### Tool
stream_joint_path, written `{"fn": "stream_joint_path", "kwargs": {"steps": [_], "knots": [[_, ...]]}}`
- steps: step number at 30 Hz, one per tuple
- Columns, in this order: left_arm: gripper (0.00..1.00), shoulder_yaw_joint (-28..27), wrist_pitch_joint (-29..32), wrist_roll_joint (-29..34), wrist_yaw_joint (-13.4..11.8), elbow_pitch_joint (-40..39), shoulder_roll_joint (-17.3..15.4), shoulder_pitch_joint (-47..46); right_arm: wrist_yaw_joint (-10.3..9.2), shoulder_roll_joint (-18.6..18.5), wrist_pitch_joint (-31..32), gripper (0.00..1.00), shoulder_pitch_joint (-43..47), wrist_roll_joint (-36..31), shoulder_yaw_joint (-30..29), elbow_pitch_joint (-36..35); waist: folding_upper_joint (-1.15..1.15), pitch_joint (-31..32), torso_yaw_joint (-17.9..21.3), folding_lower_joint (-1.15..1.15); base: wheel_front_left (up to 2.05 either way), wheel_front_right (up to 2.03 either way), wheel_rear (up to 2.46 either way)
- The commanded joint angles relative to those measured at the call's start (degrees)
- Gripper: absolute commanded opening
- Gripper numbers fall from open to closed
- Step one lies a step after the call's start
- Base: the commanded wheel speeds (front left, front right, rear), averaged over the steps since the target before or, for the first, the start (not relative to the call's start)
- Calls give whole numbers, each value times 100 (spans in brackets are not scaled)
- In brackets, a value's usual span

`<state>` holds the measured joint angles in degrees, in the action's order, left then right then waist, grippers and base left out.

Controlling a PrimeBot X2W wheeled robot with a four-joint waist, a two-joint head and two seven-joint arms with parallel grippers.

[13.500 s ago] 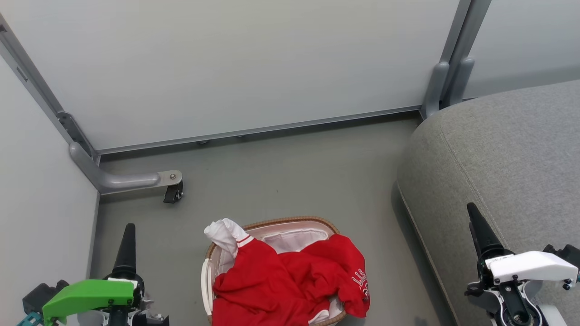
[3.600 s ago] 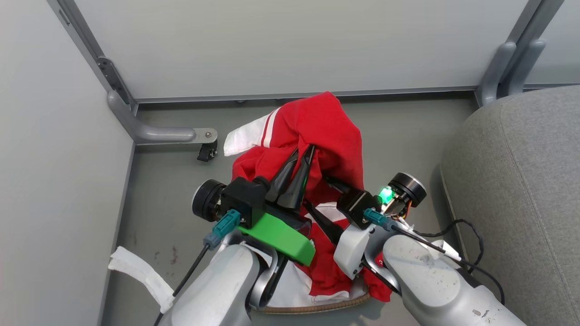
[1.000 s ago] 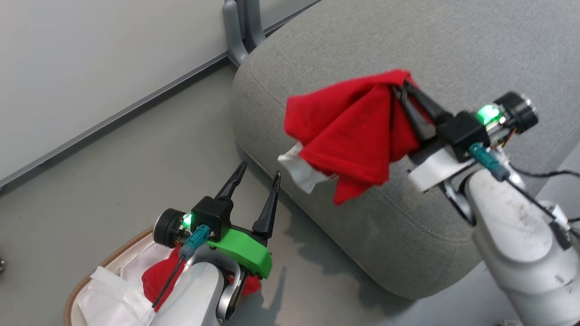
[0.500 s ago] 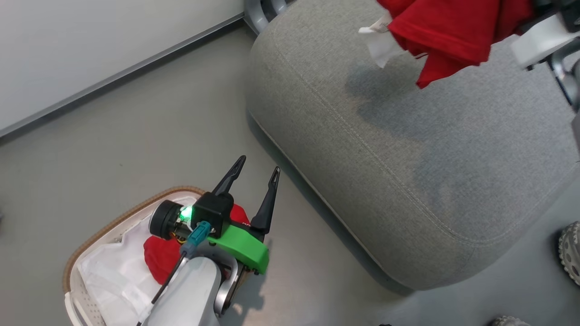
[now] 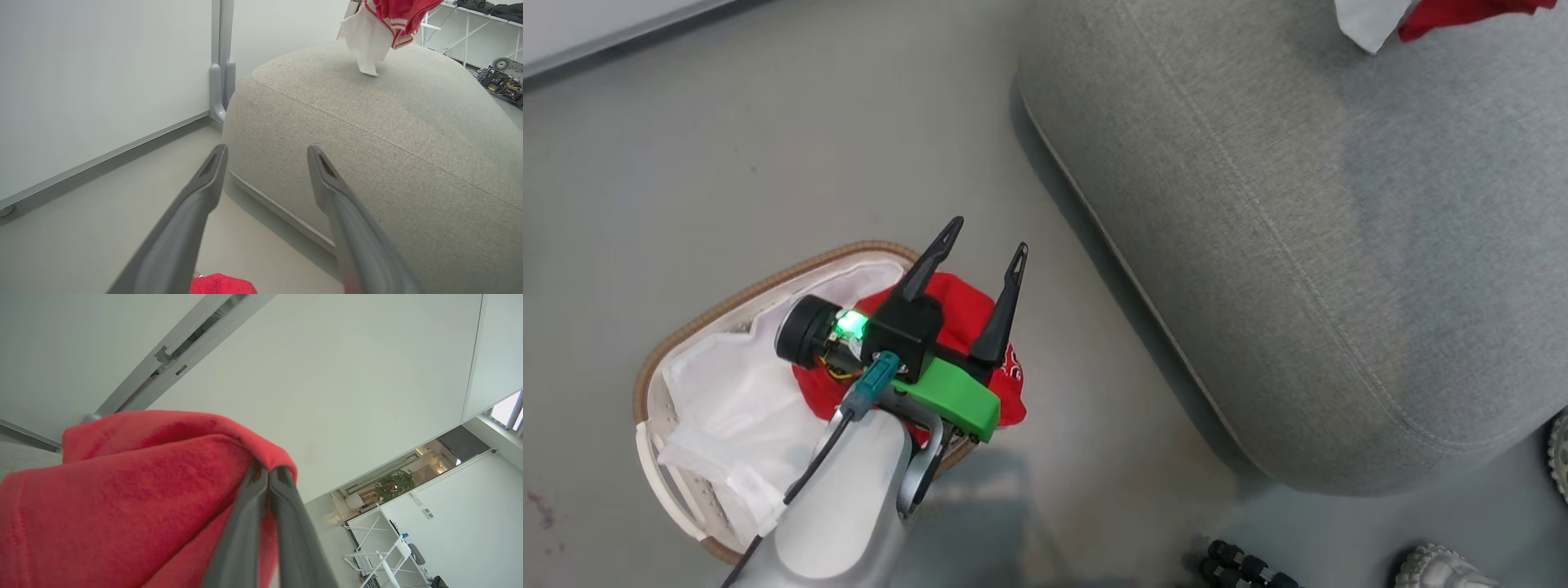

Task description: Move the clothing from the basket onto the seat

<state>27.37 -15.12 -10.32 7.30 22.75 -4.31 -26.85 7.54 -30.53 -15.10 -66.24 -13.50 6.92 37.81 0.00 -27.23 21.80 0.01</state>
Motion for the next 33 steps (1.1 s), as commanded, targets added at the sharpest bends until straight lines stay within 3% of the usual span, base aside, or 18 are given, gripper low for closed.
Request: {"fn": "stream_joint_path", "kwargs": {"steps": [1,10,21,23,25,27,28,29,33], "knots": [[100,31,-5,31,25,-10,-62,-156,-10,-22,-9,0,-98,-44,-153,74,0,-584,-411,-1,0,0,0],[100,197,-5,26,27,1,-152,-476,-10,169,-6,0,401,-362,-1154,280,0,-1096,-774,-1,0,0,0],[100,63,-5,10,27,80,-118,-417,-10,910,-6,0,1676,-665,-2509,434,0,-855,-815,-1,0,0,0],[100,20,-5,16,27,97,-88,-362,-10,1001,-6,18,1925,-651,-2676,391,0,-737,-816,-1,0,0,0],[100,-39,-5,20,28,128,-67,-311,-10,1111,-6,23,2198,-650,-2772,366,0,-600,-824,-1,0,0,0],[100,-105,-5,15,28,157,-40,-233,-10,1202,-6,57,2458,-655,-2835,278,0,-423,-833,-1,0,0,0],[100,-154,-5,18,28,163,-25,-205,-10,1272,-6,90,2586,-606,-2857,224,0,-342,-835,-1,0,0,0],[100,-177,-5,28,28,178,-13,-169,-10,1325,-6,100,2678,-541,-2915,159,0,-270,-843,-1,0,0,0],[100,-405,-5,15,11,215,35,44,-10,1546,-6,100,3108,-362,-3035,-179,0,54,-861,-1,0,0,0]]}}
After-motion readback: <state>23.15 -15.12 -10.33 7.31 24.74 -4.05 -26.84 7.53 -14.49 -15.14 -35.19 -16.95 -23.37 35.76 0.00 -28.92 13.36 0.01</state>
